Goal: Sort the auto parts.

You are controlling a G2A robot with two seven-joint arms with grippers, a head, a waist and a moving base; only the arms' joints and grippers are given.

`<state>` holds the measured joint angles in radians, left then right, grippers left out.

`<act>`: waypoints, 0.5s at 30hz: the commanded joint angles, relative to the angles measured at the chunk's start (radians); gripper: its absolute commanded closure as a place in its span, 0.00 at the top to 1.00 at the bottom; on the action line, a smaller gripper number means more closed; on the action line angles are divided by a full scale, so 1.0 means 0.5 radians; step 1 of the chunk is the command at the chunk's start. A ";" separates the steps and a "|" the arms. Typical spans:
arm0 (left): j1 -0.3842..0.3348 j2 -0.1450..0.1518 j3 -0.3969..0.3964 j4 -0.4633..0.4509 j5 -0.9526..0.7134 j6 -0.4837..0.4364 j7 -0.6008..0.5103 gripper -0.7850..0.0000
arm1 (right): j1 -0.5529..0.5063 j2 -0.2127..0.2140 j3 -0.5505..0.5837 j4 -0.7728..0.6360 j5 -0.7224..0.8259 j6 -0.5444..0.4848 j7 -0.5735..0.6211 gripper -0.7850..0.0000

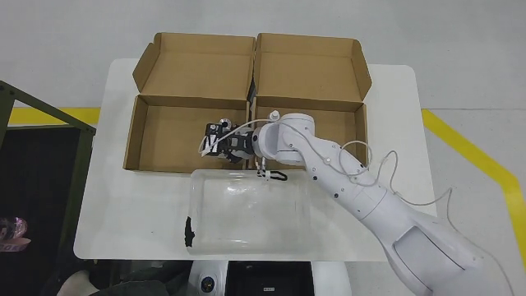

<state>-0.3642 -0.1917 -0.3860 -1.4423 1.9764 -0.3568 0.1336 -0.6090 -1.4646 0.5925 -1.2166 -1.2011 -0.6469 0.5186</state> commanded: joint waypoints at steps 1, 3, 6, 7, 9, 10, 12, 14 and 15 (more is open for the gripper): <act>0.000 0.000 0.000 0.000 0.000 0.000 0.000 1.00 | -0.001 -0.005 -0.005 0.010 -0.004 -0.001 -0.002 0.13; 0.000 0.000 0.000 0.000 0.000 0.000 0.000 1.00 | -0.001 -0.011 -0.008 0.021 -0.010 -0.001 0.000 0.17; 0.000 0.000 0.000 0.000 0.000 0.000 0.000 1.00 | 0.001 -0.018 -0.008 0.033 -0.013 -0.002 0.008 0.28; 0.000 0.000 0.000 0.000 0.000 0.000 0.000 1.00 | 0.002 -0.020 -0.008 0.036 -0.015 -0.006 0.013 0.31; 0.000 0.000 0.000 0.000 0.000 0.000 0.000 1.00 | 0.001 -0.023 -0.007 0.039 -0.017 -0.012 0.022 0.39; 0.000 0.000 0.000 0.000 0.000 0.000 0.000 1.00 | 0.000 -0.024 -0.005 0.040 -0.018 -0.013 0.026 0.41; 0.000 0.000 0.000 0.000 0.000 0.000 0.000 1.00 | -0.003 -0.026 0.000 0.037 -0.021 -0.016 0.035 0.42; 0.000 0.000 0.000 0.000 0.000 0.000 0.000 1.00 | -0.007 -0.026 0.009 0.031 -0.022 -0.018 0.043 0.43; 0.000 0.000 0.000 0.000 0.000 0.000 0.000 1.00 | -0.010 -0.025 0.013 0.026 -0.023 -0.018 0.047 0.43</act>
<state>-0.3642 -0.1917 -0.3860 -1.4423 1.9764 -0.3568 0.1336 -0.6130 -1.4775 0.5975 -1.2021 -1.2125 -0.6561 0.5408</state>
